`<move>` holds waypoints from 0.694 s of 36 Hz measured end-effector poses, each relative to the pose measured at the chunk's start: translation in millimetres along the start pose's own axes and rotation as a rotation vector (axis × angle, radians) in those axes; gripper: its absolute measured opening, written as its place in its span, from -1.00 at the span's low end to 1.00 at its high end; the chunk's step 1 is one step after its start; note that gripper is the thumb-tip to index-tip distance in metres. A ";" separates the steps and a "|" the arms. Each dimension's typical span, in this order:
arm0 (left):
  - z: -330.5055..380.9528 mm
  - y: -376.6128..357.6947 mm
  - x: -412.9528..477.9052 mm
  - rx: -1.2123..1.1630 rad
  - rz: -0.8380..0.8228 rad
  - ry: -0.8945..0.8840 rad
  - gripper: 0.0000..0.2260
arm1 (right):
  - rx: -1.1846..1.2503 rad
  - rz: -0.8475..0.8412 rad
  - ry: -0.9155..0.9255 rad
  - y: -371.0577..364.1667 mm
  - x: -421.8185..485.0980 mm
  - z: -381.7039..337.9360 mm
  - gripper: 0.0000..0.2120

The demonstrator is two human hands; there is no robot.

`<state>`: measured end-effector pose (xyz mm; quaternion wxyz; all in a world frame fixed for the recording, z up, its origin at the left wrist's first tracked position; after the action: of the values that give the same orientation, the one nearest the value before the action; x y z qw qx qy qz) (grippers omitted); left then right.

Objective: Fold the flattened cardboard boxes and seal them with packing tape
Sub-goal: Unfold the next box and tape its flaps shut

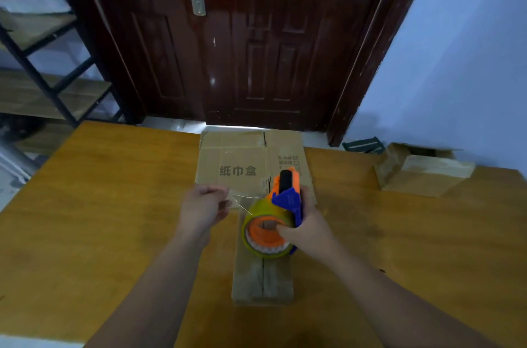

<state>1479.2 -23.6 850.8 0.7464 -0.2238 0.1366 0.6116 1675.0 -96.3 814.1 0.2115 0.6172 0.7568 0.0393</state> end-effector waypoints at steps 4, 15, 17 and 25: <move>-21.9 -7.9 18.9 -0.296 -0.019 0.138 -0.86 | -0.036 0.195 0.064 -1.6 -4.6 1.2 -0.23; -57.7 -22.6 33.8 -0.416 -0.008 0.230 -0.82 | -0.191 0.179 0.093 -12.2 1.1 -1.6 -0.24; -58.4 -20.2 35.3 -0.447 -0.008 0.221 -0.88 | -0.214 0.196 0.078 -5.4 6.7 -3.4 -0.26; -60.2 -20.8 35.6 -0.436 0.012 0.168 -0.90 | -0.586 0.236 0.136 22.1 23.6 -24.5 -0.42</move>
<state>1511.3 -26.7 785.4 0.6630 -0.4289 0.0642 0.6102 1682.7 -63.7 836.9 0.3231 0.6092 0.6491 0.3212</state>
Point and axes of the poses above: each hand's wrist, its own x-axis towards the middle knuckle, its own y-axis out of the back of the hand, z = x × y, the point moved 1 cm from there along x, towards the middle knuckle, and after that the axes turned 15 degrees about -z, right-handed, at the moved point
